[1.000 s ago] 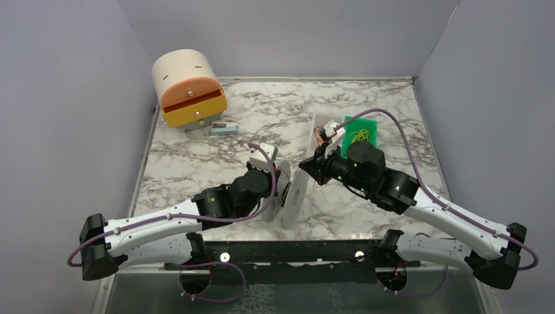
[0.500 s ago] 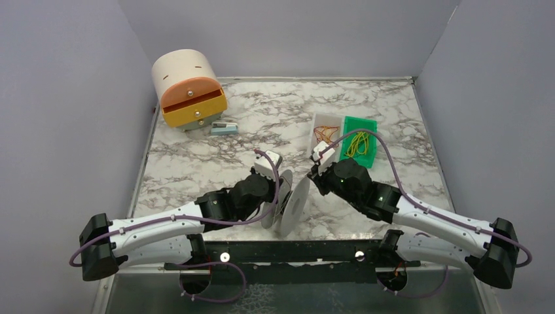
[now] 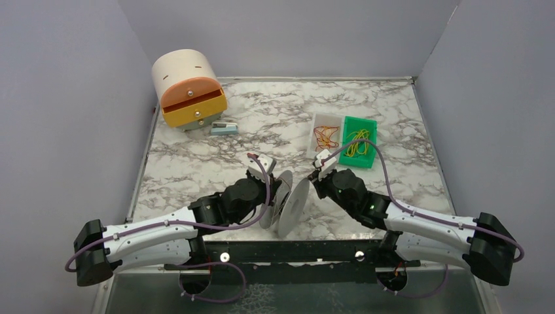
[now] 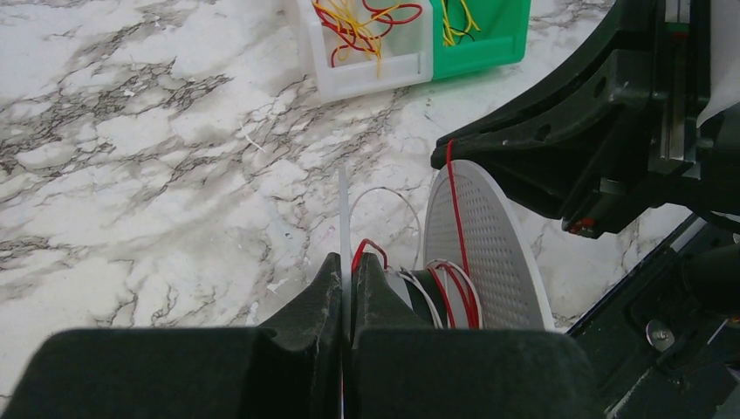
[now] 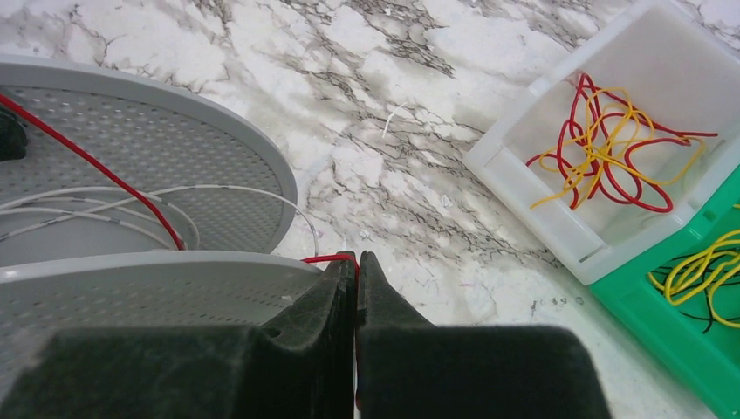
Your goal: Wrap the cables
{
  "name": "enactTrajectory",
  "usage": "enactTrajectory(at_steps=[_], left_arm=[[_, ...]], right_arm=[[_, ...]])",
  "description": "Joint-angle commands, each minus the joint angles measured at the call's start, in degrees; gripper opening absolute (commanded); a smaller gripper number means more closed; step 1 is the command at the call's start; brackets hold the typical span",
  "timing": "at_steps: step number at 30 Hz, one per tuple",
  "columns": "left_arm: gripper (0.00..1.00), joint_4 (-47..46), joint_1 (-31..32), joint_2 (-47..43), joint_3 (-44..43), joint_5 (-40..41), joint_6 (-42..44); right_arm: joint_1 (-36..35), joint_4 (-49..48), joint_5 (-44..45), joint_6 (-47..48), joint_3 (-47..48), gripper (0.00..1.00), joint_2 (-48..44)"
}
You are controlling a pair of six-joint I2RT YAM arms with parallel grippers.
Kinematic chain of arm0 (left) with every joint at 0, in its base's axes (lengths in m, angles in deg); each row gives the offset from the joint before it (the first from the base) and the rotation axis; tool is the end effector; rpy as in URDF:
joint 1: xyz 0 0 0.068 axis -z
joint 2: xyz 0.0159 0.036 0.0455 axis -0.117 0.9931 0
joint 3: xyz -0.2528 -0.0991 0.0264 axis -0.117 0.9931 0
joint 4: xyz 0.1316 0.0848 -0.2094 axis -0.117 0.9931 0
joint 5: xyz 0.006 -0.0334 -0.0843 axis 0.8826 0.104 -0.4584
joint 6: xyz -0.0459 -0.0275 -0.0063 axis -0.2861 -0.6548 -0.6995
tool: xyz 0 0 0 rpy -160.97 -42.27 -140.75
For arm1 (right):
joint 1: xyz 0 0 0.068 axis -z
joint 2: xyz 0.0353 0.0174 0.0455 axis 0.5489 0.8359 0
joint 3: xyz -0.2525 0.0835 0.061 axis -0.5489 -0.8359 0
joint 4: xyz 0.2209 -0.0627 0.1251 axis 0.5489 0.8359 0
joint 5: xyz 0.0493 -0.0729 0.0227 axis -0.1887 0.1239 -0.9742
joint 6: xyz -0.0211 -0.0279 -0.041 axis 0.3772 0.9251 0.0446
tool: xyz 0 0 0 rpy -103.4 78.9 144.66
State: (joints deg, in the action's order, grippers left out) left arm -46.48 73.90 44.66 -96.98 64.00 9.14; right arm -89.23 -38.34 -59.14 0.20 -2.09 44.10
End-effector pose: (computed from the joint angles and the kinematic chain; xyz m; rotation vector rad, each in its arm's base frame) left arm 0.0934 -0.1819 0.2666 0.4480 1.8562 -0.6351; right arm 0.1332 0.1759 0.2262 -0.6705 1.8091 0.3492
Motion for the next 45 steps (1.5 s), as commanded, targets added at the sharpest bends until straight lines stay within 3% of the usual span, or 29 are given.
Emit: enactTrajectory(at_steps=[1,14,16,18,27,35,45], left_arm=[[0.0,1.3,0.69,-2.12,1.02,-7.16,1.01],[0.0,3.94,0.7,-9.96,-1.02,-6.4,1.7],[0.0,5.51,0.68,-10.93,-2.37,-6.25,1.89],[0.0,7.02,0.69,-11.82,-3.69,-6.15,1.9],[0.0,11.49,0.72,-15.5,-11.53,-5.35,0.42],[0.0,8.6,0.74,-18.39,-16.5,-1.47,-4.09],[0.0,-5.35,0.7,-19.66,-15.97,-2.99,-2.77]], right_arm=[[1.34,-3.85,10.52,-2.2,-3.08,0.09,2.14],[2.27,-7.93,10.18,-4.4,-3.06,0.11,7.7],[2.24,-8.1,9.21,-4.73,-2.97,0.06,7.83],[2.24,-8.17,6.25,-5.2,-3.05,0.01,7.57],[2.24,-5.63,-4.14,-6.81,-3.2,0.01,3.5],[2.29,0.31,-16.26,-8.35,-2.29,0.01,-5.61],[2.29,9.38,-30.09,-14.36,1.82,0.01,-21.2]])
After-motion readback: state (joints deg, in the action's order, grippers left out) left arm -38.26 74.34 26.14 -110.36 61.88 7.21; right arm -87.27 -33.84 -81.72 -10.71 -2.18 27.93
